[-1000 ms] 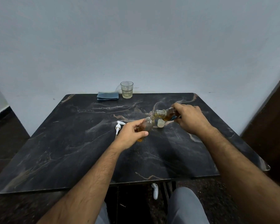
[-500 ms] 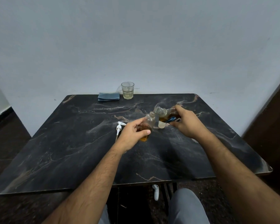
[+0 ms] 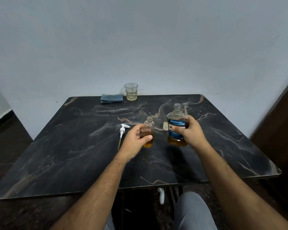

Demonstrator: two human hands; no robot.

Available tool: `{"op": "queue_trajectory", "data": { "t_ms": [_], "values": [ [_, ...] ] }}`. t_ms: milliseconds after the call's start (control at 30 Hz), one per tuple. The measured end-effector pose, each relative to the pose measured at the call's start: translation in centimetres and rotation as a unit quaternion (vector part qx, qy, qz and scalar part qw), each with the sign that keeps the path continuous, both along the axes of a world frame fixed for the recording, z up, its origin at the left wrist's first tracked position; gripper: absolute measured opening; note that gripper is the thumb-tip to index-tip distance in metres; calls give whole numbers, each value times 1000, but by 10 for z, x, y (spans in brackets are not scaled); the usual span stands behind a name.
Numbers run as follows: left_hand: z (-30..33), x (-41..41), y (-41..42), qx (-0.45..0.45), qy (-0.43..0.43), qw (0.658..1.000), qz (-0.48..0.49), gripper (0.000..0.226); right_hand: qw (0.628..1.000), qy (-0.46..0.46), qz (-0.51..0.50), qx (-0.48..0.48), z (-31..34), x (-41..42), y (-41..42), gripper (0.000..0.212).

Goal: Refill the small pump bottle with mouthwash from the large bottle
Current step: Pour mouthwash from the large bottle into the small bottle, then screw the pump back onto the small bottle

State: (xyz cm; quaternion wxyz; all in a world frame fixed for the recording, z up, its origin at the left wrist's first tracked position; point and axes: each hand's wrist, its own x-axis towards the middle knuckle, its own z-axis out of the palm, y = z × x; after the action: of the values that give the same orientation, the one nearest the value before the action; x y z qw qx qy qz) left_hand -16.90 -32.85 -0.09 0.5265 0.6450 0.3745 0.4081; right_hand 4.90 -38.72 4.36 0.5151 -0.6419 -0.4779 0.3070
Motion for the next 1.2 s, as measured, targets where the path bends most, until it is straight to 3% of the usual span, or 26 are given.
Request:
{"op": "queue_trajectory", "data": {
  "t_ms": [267,667,833,933,1000,1100,1200],
  "values": [
    [-13,0,3,-13,5,999,31,44,987,113,-101,61,-16,5,0,43],
    [-18,3,11,-5,26,999,41,50,988,97,-101,60,-27,16,11,41],
    [-16,1,12,-8,24,999,37,46,989,110,-78,64,-35,23,9,54],
    [-17,0,12,-9,32,999,36,46,982,49,-163,80,-35,17,3,78],
    [-18,-1,13,-6,37,999,37,47,948,-58,-274,151,-30,5,-6,78],
    [-20,-2,13,-6,42,998,38,45,885,-178,-301,307,-23,-24,-18,56],
    [-21,-2,12,-6,44,998,39,45,911,-174,-181,328,-29,-54,-16,26]
  ]
}}
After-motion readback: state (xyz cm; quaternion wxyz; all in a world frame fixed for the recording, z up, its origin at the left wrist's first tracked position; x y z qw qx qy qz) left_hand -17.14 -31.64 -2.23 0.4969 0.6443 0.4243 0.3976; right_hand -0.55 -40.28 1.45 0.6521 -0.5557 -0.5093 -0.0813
